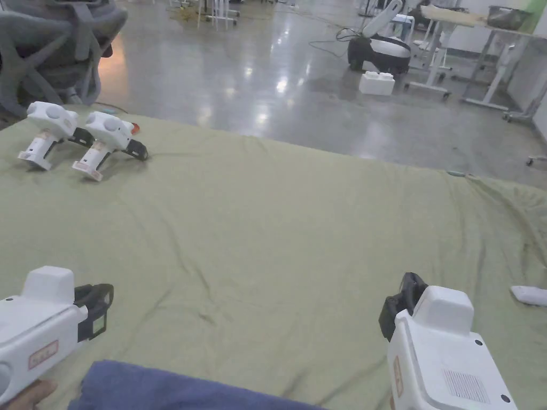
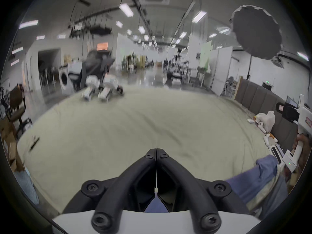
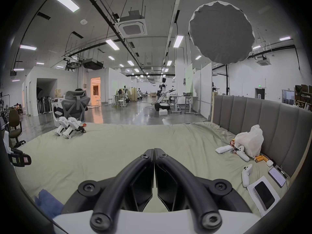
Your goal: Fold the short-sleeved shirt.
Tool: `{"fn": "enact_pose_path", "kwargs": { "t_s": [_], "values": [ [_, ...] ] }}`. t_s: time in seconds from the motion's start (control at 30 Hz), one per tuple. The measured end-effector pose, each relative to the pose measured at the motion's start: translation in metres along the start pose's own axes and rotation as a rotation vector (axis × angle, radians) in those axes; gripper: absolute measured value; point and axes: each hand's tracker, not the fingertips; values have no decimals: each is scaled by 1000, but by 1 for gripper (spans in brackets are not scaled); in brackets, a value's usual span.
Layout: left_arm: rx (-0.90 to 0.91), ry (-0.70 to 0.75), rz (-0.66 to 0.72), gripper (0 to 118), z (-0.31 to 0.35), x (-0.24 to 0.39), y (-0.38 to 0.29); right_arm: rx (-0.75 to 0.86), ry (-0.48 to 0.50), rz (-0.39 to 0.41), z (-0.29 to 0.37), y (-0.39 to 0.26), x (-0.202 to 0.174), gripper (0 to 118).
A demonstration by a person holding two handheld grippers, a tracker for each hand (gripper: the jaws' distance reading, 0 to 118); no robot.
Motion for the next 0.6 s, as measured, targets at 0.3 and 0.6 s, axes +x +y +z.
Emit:
{"fn": "enact_pose_path", "kwargs": {
  "t_s": [0.3, 0.6],
  "values": [
    [-338, -273, 336, 54, -17, -93, -48, -124, 69, 6, -10, -30, -10, 0],
    [-477, -503, 668, 87, -65, -133, -106, -185, 75, -30, -11, -42, -9, 0]
  ]
}}
